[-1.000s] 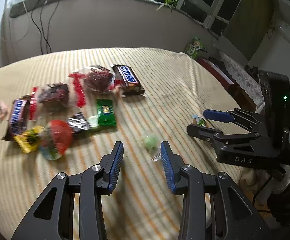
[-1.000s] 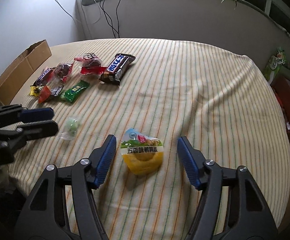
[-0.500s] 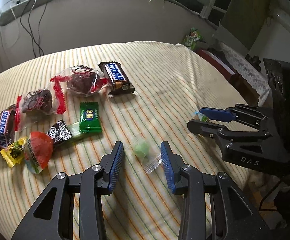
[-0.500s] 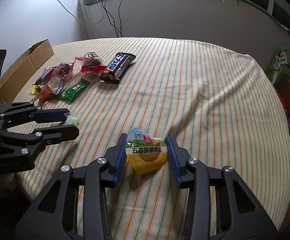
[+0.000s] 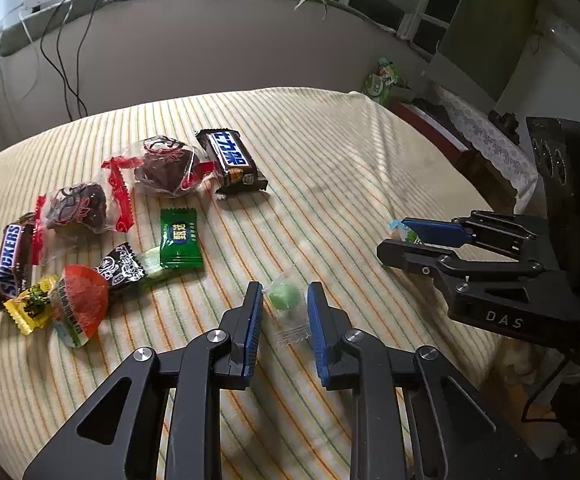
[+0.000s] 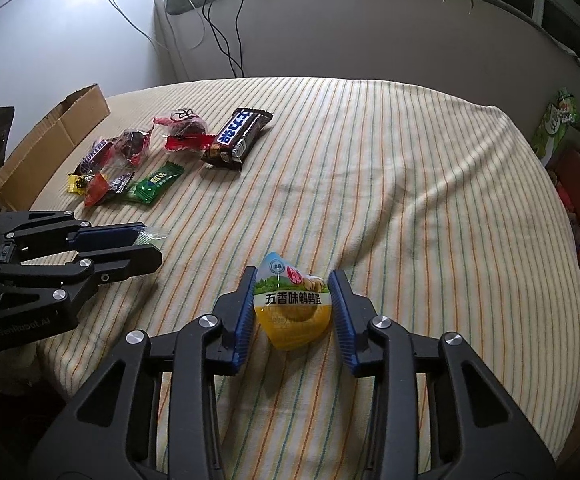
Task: Organize snacks
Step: 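Carry the yellow pouch and green candy into the box with both tools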
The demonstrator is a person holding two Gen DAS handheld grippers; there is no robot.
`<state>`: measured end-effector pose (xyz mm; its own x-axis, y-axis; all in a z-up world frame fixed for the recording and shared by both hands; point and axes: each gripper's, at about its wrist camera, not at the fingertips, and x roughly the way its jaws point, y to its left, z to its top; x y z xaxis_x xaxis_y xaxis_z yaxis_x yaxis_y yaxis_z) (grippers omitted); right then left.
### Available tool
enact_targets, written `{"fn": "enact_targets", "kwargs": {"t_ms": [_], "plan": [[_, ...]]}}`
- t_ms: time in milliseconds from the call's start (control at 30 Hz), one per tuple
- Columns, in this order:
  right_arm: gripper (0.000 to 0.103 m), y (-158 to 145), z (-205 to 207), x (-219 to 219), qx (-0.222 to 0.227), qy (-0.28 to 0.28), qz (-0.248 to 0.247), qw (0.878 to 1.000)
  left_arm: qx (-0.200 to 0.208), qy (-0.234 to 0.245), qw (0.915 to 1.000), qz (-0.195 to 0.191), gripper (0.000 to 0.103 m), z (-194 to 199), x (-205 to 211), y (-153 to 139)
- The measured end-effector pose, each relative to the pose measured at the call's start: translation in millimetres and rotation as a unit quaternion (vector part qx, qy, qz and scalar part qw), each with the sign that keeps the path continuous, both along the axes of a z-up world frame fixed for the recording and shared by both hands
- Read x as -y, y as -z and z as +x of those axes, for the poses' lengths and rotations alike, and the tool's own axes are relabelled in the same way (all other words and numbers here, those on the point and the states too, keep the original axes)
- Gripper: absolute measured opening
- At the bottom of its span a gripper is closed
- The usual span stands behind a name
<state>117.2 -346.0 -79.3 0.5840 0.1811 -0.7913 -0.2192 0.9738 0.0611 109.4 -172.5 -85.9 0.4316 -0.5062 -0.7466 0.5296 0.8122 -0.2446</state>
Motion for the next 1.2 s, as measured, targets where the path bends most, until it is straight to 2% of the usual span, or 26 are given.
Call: {"fn": "enact_targets", "kwargs": {"t_ms": [333,700,867,1200], "plan": [[0.036,-18.5,0.2,-14.0,0.018,-0.012,0.004,1.000,0.022,-0.022,0.9993,-0.019,0.021,-1.2,-30.0,-19.5],[0.036,-47.6,18.2,-72.4,0.047,-0.069,0.008,0.996,0.057,-0.085,0.9941,-0.035,0.021,0.4,-88.5,-43.7],[0.036,-59.2,28.5,-105.6,0.060,-0.101,0.011,0.993,0.071,-0.122,0.9892,-0.039,0.021,2.3,-123.0,-52.5],[0.036,-83.7,51.9,-187.7,0.084,-0.169,0.011,0.982,0.093,-0.208,0.9730,-0.037,0.021,0.7,-200.8,-61.7]]}}
